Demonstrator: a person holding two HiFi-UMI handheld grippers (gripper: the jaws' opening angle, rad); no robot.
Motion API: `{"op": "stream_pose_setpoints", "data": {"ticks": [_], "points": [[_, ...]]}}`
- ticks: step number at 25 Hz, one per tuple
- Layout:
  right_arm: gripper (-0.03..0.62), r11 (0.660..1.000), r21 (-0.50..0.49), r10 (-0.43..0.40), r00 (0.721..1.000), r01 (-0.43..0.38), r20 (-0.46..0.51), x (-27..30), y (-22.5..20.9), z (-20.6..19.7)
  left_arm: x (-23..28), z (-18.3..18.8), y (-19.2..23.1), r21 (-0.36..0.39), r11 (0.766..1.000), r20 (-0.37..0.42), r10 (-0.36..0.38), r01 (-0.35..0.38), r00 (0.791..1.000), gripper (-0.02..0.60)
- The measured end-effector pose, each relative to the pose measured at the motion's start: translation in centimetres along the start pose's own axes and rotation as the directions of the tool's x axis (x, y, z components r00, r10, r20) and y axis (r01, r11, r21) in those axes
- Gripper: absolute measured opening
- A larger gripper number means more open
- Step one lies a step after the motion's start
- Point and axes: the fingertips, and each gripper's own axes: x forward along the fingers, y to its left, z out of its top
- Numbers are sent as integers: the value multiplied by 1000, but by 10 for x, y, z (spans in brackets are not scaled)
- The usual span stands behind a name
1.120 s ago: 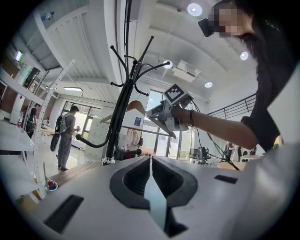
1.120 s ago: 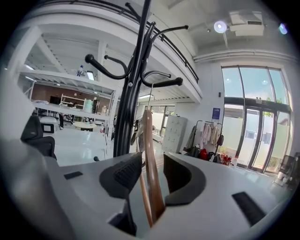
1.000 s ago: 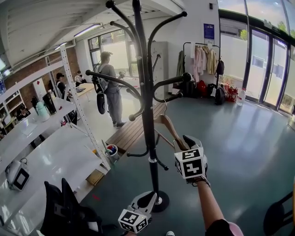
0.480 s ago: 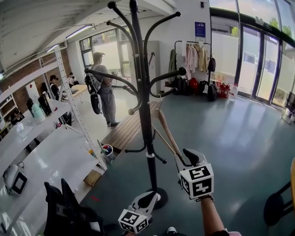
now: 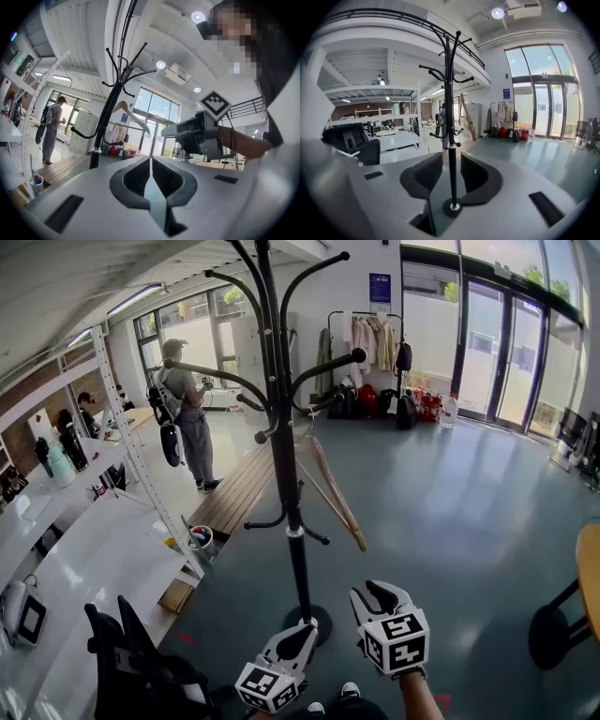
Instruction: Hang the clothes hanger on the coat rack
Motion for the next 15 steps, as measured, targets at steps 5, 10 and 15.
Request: {"op": "stream_pose_setpoints", "data": {"ticks": [5,10,15], "points": [[126,996,83,32,997,-26,-73,-27,24,-53,-22,-6,-11,-12,1000,-1,-3,3,1000,1],[126,994,86,75,992,-66,-103,-42,45,-77,-30,-5,-18,-3,1000,13,4,-4,1000,0],[126,990,112,105,986,-90,-129,-65,50,-106,-30,-7,-50,5,1000,16,-5,5,1000,0]]}}
